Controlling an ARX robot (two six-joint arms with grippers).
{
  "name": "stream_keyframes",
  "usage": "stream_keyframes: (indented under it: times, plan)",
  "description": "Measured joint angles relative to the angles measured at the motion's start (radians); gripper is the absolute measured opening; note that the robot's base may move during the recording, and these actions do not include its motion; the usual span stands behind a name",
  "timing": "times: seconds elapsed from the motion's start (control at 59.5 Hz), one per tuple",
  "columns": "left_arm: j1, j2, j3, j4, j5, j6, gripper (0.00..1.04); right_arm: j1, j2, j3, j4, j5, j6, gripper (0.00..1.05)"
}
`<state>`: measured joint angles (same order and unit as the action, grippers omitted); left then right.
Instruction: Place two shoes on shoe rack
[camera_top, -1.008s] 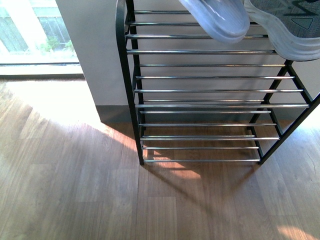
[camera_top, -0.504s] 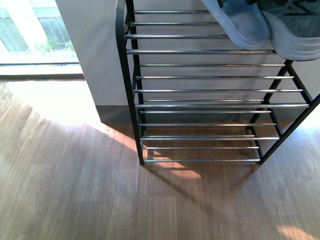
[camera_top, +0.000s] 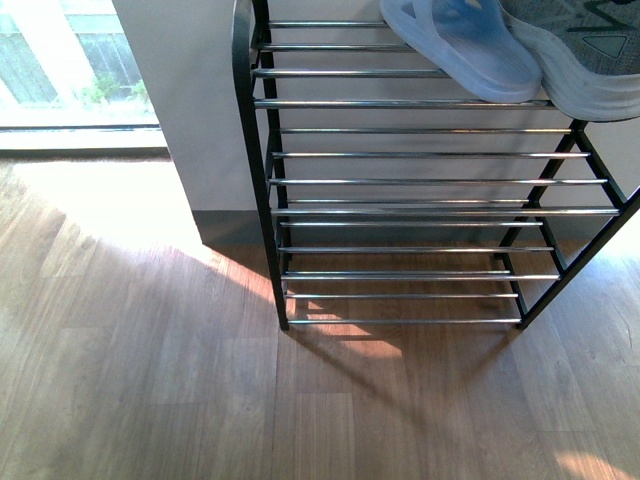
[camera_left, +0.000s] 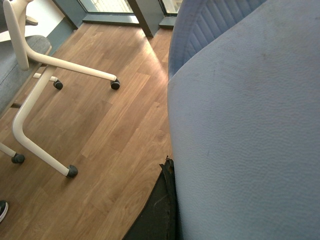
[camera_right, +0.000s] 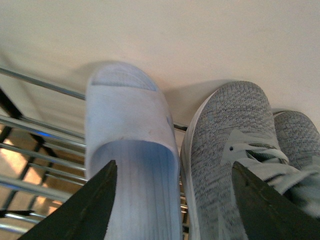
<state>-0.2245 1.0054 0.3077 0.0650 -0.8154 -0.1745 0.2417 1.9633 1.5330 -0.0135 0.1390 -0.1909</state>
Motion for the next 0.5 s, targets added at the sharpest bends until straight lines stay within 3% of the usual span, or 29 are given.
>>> stream_keyframes:
  times: [0.084, 0.134, 0.202, 0.303, 0.504]
  plan:
    - [0.0, 0.0, 0.0, 0.0, 0.0, 0.0, 0.02, -0.019, -0.11, -0.075, 0.011, -0.031, 0.036, 0.86]
    - [0.0, 0.0, 0.0, 0.0, 0.0, 0.0, 0.02, -0.029, -0.155, -0.11, 0.059, -0.01, 0.063, 0.88]
    - [0.0, 0.0, 0.0, 0.0, 0.0, 0.0, 0.02, -0.046, -0.222, -0.222, 0.302, 0.045, 0.113, 0.77]
    - [0.0, 0.0, 0.0, 0.0, 0.0, 0.0, 0.02, -0.069, -0.302, -0.406, 0.559, 0.039, 0.15, 0.64]
    - [0.0, 0.0, 0.0, 0.0, 0.0, 0.0, 0.02, -0.097, -0.418, -0.729, 0.766, -0.003, 0.173, 0.35]
